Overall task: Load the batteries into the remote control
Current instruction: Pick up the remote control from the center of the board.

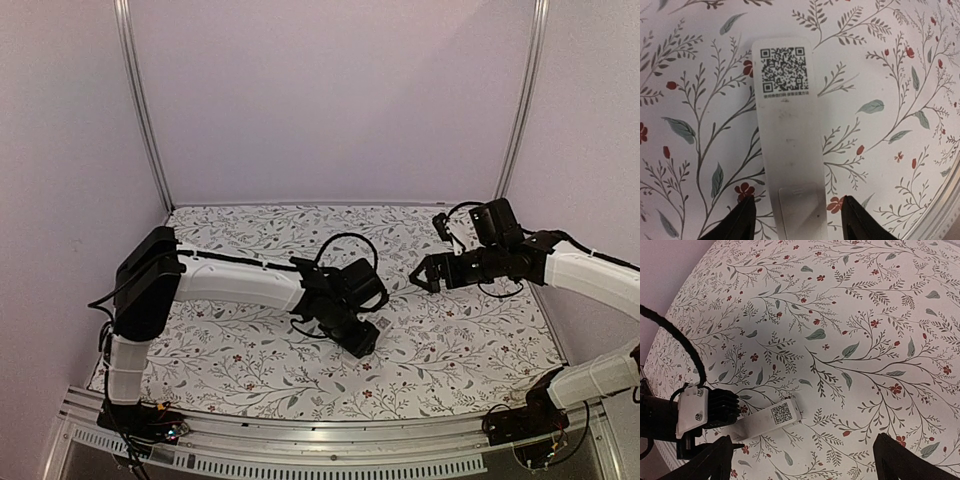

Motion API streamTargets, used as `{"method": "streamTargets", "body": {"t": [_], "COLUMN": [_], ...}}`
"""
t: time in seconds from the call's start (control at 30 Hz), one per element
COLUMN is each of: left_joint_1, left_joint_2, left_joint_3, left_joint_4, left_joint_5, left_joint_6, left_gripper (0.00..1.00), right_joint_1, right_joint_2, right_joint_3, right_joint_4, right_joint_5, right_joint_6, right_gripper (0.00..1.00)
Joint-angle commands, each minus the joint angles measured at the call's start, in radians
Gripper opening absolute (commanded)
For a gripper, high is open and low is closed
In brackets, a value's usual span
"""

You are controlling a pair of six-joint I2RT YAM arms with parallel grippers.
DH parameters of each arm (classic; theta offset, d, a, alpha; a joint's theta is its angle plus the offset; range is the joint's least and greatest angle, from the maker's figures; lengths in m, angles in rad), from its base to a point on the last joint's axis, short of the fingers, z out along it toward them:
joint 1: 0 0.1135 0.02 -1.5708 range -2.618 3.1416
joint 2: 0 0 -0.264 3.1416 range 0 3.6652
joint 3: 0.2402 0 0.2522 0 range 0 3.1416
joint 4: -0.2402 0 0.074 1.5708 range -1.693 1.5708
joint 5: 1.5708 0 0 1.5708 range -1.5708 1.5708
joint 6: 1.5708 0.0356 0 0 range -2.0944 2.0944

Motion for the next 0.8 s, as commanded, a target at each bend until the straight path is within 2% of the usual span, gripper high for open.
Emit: {"method": "streamTargets", "body": {"t": [0.0,0.17,0.3,0.4,0.5,0.63,0.77], "left_joint_1": [-0.019,-0.023,-0.022,-0.009,0.019,0.067,0.08], "left_joint_2": [0.056,0.099,0.099,0.074,-0.001,-0.145,-0.251], "left_joint_3": [0.05,0.09,0.095,0.085,0.005,-0.149,-0.236], "left_joint_4": [-0.035,-0.09,-0.096,-0.077,0.022,0.256,0.435], "left_joint_5": [-0.013,-0.076,-0.101,-0.103,-0.046,0.07,0.149], "left_joint_6": [0.014,0.024,0.021,0.016,-0.001,-0.035,-0.013], "left_gripper": [0.57,0.5,0.33,0.27,0.23,0.2,0.18], "right_joint_1": [-0.042,-0.081,-0.097,-0.099,-0.1,-0.101,-0.102], "right_joint_2": [-0.025,-0.053,-0.059,-0.058,-0.071,-0.098,-0.105], "right_joint_3": [-0.022,-0.049,-0.061,-0.06,-0.056,-0.045,-0.048], "right_joint_4": [0.041,0.064,0.07,0.069,0.069,0.074,0.147], "right_joint_5": [-0.088,-0.112,-0.138,-0.147,-0.156,-0.153,-0.26], "right_joint_6": [0.064,0.094,0.099,0.099,0.095,0.095,0.12], "right_gripper": [0.99,0.99,0.98,0.98,0.98,0.98,0.94]}}
